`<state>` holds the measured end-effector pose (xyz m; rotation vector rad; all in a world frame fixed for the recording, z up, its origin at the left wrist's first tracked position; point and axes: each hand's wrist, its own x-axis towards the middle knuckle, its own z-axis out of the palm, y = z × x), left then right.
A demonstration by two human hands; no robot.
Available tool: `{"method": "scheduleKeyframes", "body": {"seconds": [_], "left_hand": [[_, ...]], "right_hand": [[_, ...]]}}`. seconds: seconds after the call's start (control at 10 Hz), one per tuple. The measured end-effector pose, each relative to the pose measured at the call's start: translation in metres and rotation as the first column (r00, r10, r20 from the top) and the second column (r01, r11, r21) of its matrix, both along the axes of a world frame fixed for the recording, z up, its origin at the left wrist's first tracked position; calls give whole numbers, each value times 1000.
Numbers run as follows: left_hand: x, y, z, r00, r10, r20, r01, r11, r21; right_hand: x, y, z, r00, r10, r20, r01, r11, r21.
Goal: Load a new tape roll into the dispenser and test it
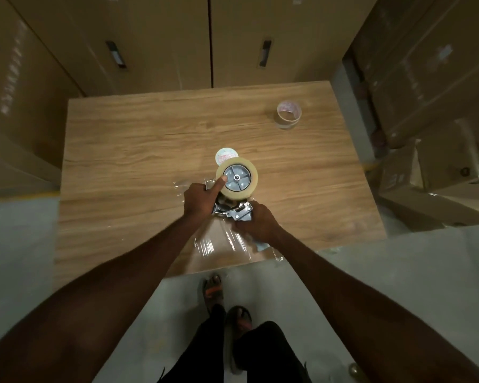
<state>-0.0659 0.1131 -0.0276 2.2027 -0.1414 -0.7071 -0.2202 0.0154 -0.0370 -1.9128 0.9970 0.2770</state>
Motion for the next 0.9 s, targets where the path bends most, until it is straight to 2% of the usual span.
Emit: {"method": "scheduleKeyframes", "body": {"seconds": [0.1, 0.3, 0.5, 0.7, 0.9], "left_hand": [[1, -2, -6, 999, -23, 23, 22, 998, 51], [0, -6, -17, 942, -190, 276, 131, 967, 217], [-3, -10, -12, 926, -220, 305, 160, 964, 210], [-5, -9, -4, 912, -261, 317, 203, 957, 206], [2, -9, 12, 882, -302, 361, 250, 951, 183]], "right_hand": [[2, 6, -7, 1000, 7, -17, -7, 1000, -16], [4, 14, -9, 1000, 10, -27, -12, 996, -83], [5, 7, -2, 996, 84, -20, -85, 992, -95], [-4, -8, 12, 970, 242, -31, -243, 948, -204], [-2, -21, 35, 944, 327, -53, -302, 783, -544]]}}
